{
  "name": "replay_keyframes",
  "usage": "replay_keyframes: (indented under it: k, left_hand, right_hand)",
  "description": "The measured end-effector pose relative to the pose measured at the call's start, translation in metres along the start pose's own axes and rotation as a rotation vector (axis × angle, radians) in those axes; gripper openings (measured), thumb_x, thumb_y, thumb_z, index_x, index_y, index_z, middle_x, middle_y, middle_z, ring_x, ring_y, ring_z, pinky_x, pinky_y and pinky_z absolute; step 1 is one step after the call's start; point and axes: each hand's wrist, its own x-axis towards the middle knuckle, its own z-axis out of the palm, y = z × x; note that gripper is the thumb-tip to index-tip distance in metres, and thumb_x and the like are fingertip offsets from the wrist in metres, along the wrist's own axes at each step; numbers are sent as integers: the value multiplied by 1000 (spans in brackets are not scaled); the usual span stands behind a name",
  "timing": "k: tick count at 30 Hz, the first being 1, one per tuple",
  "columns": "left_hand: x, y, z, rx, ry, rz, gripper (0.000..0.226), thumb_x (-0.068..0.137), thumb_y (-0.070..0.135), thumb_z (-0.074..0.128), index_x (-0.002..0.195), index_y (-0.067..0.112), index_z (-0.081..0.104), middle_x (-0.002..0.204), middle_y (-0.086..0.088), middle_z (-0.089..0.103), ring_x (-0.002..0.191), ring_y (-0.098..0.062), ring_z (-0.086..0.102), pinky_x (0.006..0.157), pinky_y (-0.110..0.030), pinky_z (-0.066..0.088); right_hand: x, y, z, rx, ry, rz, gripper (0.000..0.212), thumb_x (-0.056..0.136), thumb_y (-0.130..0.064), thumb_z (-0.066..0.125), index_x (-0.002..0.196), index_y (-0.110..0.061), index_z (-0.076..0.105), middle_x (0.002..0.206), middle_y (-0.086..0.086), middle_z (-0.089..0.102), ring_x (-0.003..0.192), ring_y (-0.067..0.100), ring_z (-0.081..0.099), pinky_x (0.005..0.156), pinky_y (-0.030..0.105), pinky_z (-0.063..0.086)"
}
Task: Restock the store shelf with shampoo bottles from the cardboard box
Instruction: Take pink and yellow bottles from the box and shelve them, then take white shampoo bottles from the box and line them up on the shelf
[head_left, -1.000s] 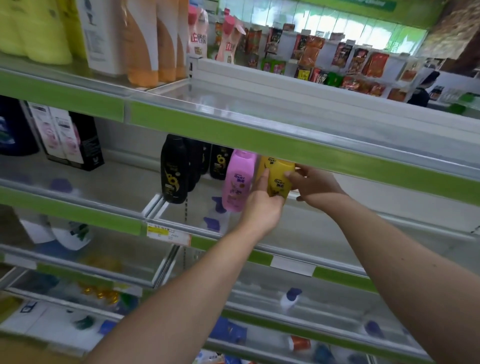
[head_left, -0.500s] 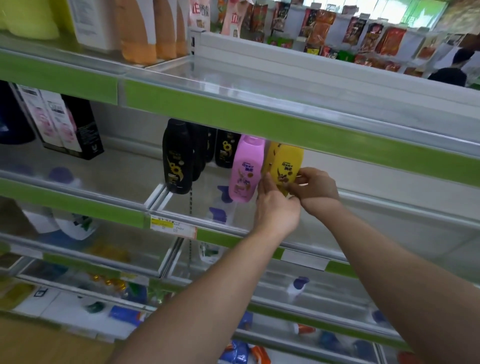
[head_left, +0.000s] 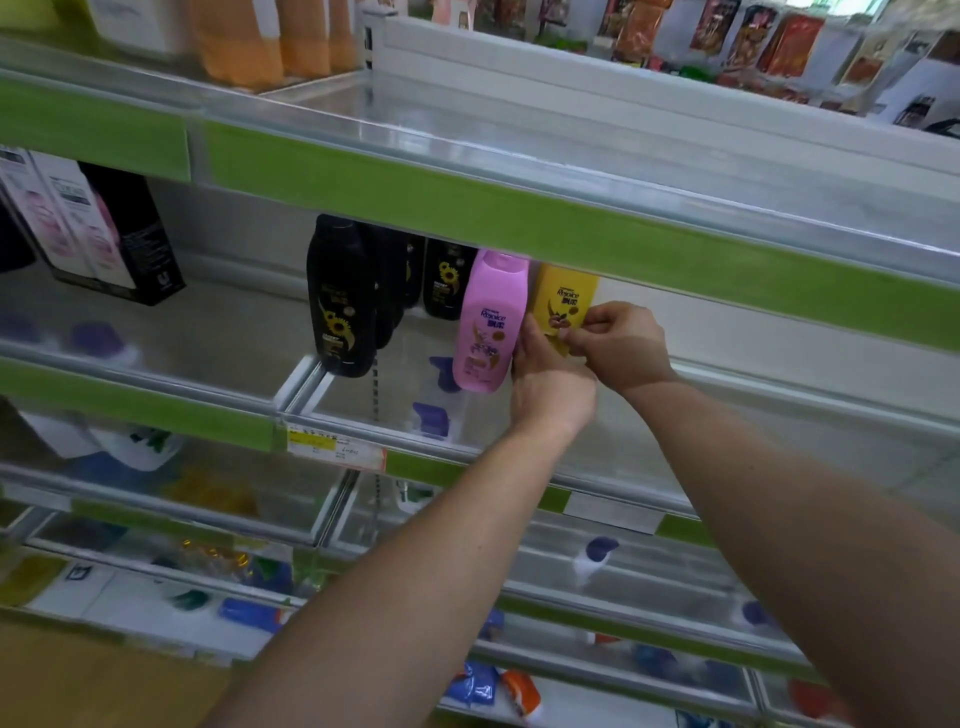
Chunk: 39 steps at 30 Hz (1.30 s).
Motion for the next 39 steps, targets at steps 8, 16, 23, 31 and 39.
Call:
replay_keyframes:
  k: [8,16,23,31,39]
  left_hand:
    - [4,0,4,-31,19,12,82,89,9,51,157,19,7,161,-3,19,146,-24,24,119,-37,24]
    - [-1,2,2,-44,13,11,81,91,13,52,157,16,5,163,-4,16,148,-23,21,119,-35,20]
    - [-21,6,2,-22,-26,-54,76,94,16,45,158,21,3,164,-1,9,147,-28,24,118,-43,29]
    - [-63,11,2,143,8,36,56,89,29,59,143,18,46,143,-7,46,128,-28,48,104,-36,40]
    - [-145,6,29,238,282,146,47,88,24,61,134,19,52,137,-1,47,123,-24,50,103,-35,41]
  right_hand:
    - [1,-1,1,14,4,22,35,74,-32,85,101,-14,73,90,3,76,90,20,72,88,38,57]
    - [0,-1,-1,97,-50,64,33,75,-29,84,101,-13,72,91,5,76,85,22,74,88,44,59]
    - [-25,21,-37,96,-86,73,29,88,-37,73,107,-15,72,98,9,74,88,25,72,85,43,56]
    - [-70,66,-93,3,-67,74,19,86,-34,74,98,-19,74,97,5,72,99,24,66,90,34,51]
    - [-140,97,-149,-41,-116,-60,25,88,-32,73,104,-13,76,101,4,72,102,20,65,85,25,45]
